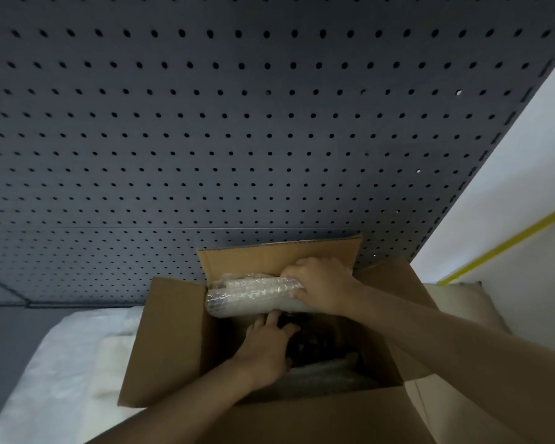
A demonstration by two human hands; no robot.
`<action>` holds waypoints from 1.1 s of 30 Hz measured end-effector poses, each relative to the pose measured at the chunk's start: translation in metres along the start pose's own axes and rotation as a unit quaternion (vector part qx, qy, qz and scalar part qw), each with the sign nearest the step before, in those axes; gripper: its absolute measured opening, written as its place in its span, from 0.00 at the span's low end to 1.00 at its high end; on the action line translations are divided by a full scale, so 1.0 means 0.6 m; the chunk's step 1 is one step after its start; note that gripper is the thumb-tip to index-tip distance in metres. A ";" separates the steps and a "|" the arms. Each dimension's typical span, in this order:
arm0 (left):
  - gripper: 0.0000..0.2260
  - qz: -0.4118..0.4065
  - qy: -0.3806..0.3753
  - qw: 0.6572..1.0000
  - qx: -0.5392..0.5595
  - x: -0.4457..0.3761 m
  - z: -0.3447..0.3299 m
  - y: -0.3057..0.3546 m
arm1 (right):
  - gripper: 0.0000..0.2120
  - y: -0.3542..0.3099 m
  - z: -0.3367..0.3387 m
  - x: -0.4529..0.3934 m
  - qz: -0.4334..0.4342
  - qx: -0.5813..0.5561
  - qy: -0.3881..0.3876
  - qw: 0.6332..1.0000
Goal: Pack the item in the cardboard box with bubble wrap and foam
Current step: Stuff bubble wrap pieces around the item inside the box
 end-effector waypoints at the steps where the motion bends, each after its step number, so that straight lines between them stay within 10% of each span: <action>1: 0.28 -0.001 0.005 1.000 0.006 0.000 0.002 -0.002 | 0.16 0.000 -0.001 -0.001 0.002 0.002 0.001 1.000; 21: 0.16 -0.066 0.025 0.997 0.031 0.025 0.039 -0.011 | 0.12 -0.008 -0.056 -0.020 -0.009 0.011 -0.079 0.997; 28: 0.15 -0.081 0.218 0.972 -0.022 0.042 0.111 -0.025 | 0.09 -0.009 -0.071 -0.028 -0.022 0.022 -0.086 0.996; 33: 0.25 -0.025 0.147 0.984 -0.101 0.027 0.117 -0.047 | 0.16 0.015 -0.066 -0.006 -0.042 0.044 -0.094 0.994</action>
Point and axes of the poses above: each hand's wrist, its own x-axis away from the middle knuckle, its own z-axis out of the back of the hand, y = z × x, the point moved 6 cm from there along -x, towards the middle knuckle, and after that the axes turned 9 degrees about -y, right-handed, at the moved point
